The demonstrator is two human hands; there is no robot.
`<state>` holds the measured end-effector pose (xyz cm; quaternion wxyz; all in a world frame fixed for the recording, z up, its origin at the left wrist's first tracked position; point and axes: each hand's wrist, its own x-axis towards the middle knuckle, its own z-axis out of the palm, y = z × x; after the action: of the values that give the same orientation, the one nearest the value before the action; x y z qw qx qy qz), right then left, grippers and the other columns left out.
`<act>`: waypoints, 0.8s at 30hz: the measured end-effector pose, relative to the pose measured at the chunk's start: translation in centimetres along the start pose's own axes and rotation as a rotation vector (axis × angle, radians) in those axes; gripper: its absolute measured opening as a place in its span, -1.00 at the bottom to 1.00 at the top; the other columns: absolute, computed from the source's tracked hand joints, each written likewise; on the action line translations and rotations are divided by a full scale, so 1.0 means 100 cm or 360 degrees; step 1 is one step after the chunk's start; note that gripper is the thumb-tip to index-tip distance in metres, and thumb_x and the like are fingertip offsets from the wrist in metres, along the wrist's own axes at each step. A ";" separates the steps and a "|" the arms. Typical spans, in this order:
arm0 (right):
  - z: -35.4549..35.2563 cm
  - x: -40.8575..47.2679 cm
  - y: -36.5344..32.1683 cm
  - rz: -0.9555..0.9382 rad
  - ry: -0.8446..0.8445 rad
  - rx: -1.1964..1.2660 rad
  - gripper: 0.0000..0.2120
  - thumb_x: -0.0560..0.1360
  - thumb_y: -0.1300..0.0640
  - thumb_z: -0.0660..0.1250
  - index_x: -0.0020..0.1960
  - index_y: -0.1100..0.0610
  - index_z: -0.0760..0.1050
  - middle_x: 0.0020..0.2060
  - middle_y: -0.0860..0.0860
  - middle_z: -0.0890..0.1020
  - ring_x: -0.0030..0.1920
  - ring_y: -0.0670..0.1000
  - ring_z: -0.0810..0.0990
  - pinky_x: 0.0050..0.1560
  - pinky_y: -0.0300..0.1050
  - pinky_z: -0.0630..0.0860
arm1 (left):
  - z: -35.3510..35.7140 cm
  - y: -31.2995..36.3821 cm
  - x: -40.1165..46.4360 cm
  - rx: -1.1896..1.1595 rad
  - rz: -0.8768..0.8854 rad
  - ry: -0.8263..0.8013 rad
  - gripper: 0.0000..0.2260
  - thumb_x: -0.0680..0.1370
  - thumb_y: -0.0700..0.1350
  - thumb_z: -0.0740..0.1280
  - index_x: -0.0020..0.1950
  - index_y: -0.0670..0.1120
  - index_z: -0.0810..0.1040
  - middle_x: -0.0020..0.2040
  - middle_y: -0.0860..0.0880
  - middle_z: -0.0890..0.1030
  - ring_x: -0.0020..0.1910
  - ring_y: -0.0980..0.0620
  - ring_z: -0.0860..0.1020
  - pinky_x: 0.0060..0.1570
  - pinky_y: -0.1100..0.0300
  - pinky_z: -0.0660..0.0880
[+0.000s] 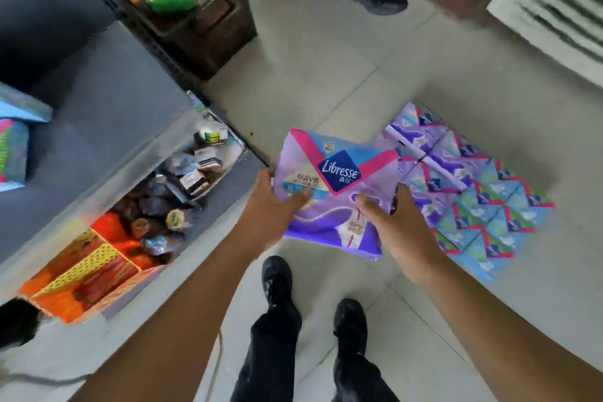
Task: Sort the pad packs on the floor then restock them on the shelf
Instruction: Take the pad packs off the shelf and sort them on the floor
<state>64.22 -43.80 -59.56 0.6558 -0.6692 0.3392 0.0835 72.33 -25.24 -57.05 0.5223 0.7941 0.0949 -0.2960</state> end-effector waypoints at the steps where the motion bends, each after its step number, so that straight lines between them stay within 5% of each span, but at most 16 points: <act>1: -0.016 0.003 0.012 0.0083 0.0133 0.0027 -0.64 0.45 0.04 0.48 0.16 0.07 0.42 -0.05 -0.11 0.65 -0.01 -0.04 0.66 -0.03 -0.11 0.55 | 0.020 -0.001 0.009 0.0037 -0.0040 -0.0100 -0.68 0.51 -0.12 0.44 0.12 0.02 0.34 0.02 0.03 0.61 -0.13 0.13 0.60 -0.08 0.22 0.53; 5: -0.055 0.011 0.064 0.0368 0.0442 0.0147 -0.52 0.37 0.02 0.53 0.18 0.08 0.40 0.00 -0.01 0.66 -0.02 0.03 0.68 0.02 0.05 0.61 | 0.088 -0.017 0.045 0.0407 -0.0062 -0.0344 -0.64 0.52 -0.12 0.40 0.23 0.01 0.33 0.12 0.01 0.56 0.05 0.06 0.58 0.03 0.13 0.54; 9: -0.074 0.018 0.116 0.0669 0.0667 0.0166 -0.57 0.41 -0.02 0.50 0.15 0.05 0.37 -0.01 0.03 0.65 -0.04 0.08 0.67 0.07 0.18 0.60 | 0.147 -0.037 0.076 0.0685 0.0002 -0.0519 -0.65 0.50 -0.10 0.43 0.24 -0.03 0.42 0.16 -0.04 0.54 0.02 0.09 0.52 -0.18 0.38 0.43; 14: -0.090 0.052 0.190 0.0799 0.0945 -0.0046 -0.65 0.45 0.03 0.47 0.10 0.16 0.43 -0.02 0.08 0.60 -0.03 0.12 0.59 -0.05 -0.12 0.43 | 0.210 -0.087 0.120 0.0884 -0.0055 -0.0708 -0.47 0.50 -0.10 0.44 0.38 -0.01 0.26 0.19 -0.01 0.57 0.02 0.04 0.55 -0.23 0.30 0.40; 18: -0.088 0.085 0.262 0.0889 0.1049 -0.0034 -0.67 0.47 0.06 0.41 0.14 0.10 0.37 0.03 0.07 0.60 0.02 0.14 0.60 -0.01 -0.08 0.47 | 0.251 -0.140 0.150 0.1119 -0.0008 -0.0816 -0.50 0.54 -0.15 0.36 0.40 0.01 0.23 0.17 -0.02 0.58 -0.07 0.05 0.52 -0.41 0.44 0.33; 22: -0.084 0.129 0.320 0.0869 0.0981 -0.0052 -0.54 0.48 0.14 0.38 0.34 0.14 0.35 0.18 0.06 0.58 0.12 0.11 0.58 -0.01 -0.19 0.43 | 0.285 -0.197 0.185 0.1334 0.0029 -0.0896 -0.53 0.53 -0.17 0.31 0.41 -0.02 0.28 0.24 -0.05 0.53 0.10 -0.01 0.52 -0.04 0.26 0.36; 24: -0.083 0.149 0.345 0.0824 0.0923 -0.0121 -0.44 0.50 0.12 0.38 0.44 0.14 0.29 0.32 0.09 0.50 0.28 0.12 0.49 0.20 -0.11 0.43 | 0.301 -0.224 0.199 0.1396 0.0065 -0.0916 -0.49 0.52 -0.17 0.31 0.45 -0.05 0.26 0.31 -0.06 0.48 0.28 -0.03 0.47 0.14 0.16 0.38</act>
<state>53.24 -53.57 -95.12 0.4646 -0.5813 0.6647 0.0662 66.92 -45.32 -94.08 0.1511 0.8264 -0.2007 -0.5039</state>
